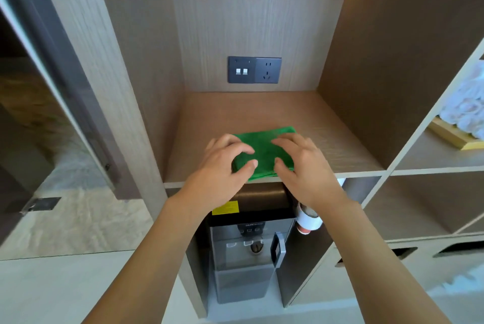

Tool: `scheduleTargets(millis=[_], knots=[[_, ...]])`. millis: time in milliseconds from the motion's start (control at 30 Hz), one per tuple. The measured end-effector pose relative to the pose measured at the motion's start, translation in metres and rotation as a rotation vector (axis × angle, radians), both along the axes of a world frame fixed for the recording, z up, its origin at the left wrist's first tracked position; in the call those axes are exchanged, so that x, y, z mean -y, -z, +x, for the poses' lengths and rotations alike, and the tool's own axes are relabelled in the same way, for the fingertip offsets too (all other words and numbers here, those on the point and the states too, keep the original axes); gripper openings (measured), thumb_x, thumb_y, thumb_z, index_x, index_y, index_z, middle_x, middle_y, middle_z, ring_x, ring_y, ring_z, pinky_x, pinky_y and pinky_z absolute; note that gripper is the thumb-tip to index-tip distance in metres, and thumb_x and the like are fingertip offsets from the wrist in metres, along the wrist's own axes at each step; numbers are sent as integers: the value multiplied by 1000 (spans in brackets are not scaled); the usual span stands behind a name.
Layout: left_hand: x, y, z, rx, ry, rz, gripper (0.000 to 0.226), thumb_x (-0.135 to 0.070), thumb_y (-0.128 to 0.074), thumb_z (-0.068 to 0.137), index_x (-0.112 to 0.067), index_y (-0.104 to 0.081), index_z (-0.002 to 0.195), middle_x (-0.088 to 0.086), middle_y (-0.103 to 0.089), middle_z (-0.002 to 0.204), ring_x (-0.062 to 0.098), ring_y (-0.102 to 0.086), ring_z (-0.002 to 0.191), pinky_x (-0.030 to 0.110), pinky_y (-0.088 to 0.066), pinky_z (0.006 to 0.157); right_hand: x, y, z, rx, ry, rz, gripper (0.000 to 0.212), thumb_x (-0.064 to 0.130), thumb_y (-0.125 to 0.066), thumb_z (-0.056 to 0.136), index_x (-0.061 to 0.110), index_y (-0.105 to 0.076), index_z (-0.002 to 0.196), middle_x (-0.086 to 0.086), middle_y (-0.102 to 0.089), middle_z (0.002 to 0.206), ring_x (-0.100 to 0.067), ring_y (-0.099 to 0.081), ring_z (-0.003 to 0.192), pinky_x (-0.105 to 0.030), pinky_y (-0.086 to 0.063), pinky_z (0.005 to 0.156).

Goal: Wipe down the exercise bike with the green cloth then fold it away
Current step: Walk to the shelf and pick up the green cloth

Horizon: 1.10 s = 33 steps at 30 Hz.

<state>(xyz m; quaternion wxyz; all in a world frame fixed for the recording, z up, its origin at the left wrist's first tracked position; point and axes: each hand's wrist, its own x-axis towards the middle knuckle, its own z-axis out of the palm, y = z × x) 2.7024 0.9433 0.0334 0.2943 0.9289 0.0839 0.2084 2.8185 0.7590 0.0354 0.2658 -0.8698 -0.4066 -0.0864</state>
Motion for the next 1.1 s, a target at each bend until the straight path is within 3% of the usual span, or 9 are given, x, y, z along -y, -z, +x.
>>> scheduleTargets(millis=[100, 200, 300, 433, 600, 733, 900, 1000, 1100], knots=[[3, -7, 17, -47, -24, 49, 37, -43, -62, 99, -29, -63, 133, -13, -50, 132, 9, -39, 128, 25, -29, 105, -5, -9, 26, -20, -62, -45, 55, 39, -49, 94, 19, -59, 144, 0, -55, 144, -29, -53, 126, -51, -47, 104], [1, -4, 34, -110, -62, 120, 52, -51, -60, 97, -27, -55, 143, -9, -49, 142, 16, -40, 135, 36, -35, 114, -9, -7, 48, -72, -142, -141, 65, 48, -46, 93, 25, -49, 154, 3, -44, 159, -23, -38, 146, -48, -34, 119], [3, 5, 38, -173, -131, 144, 68, -65, -44, 91, -28, -51, 148, -8, -45, 152, 16, -37, 143, 40, -32, 120, -14, 6, 63, -98, -201, -194, 77, 64, -31, 92, 27, -41, 159, 7, -33, 168, -16, -22, 158, -41, -21, 129], [10, 16, 26, -163, -210, 184, 70, -70, -34, 93, -33, -45, 152, -13, -38, 158, 11, -28, 149, 33, -25, 123, -21, 14, 75, -71, -294, -214, 81, 69, -21, 90, 31, -34, 162, 11, -25, 171, -13, -14, 160, -43, -20, 130], [22, 21, 3, -135, -345, 178, 68, -69, -42, 97, -31, -47, 152, -12, -39, 157, 9, -31, 147, 30, -24, 124, -42, 11, 76, -75, -457, -254, 81, 67, -20, 91, 33, -30, 163, 11, -20, 173, -14, -9, 161, -43, -15, 131], [28, 22, -16, -123, -438, 170, 67, -66, -51, 97, -29, -48, 153, -11, -40, 158, 10, -31, 150, 34, -26, 125, -56, 8, 68, -43, -570, -285, 67, 58, -31, 101, 34, -27, 163, 13, -17, 173, -13, -8, 160, -42, -11, 130], [39, 20, -31, -134, -486, 145, 69, -66, -57, 94, -30, -49, 153, -12, -40, 161, 8, -28, 153, 36, -26, 126, -52, -1, 63, -1, -644, -282, 62, 54, -44, 105, 34, -30, 162, 17, -17, 172, -8, -8, 160, -56, -4, 130], [45, 19, -35, -100, -503, 112, 68, -61, -63, 93, -29, -52, 151, -12, -42, 160, 7, -30, 152, 37, -29, 125, -53, -6, 59, -12, -806, -215, 64, 54, -52, 103, 34, -34, 161, 20, -22, 170, -3, -8, 159, -50, -4, 131], [52, 23, -38, -45, -546, 90, 66, -48, -74, 89, -25, -56, 148, -12, -46, 157, 3, -34, 150, 34, -32, 123, -56, 2, 55, 32, -852, -259, 67, 60, -46, 103, 36, -29, 163, 18, -14, 173, -6, -6, 160, -46, -10, 131]])
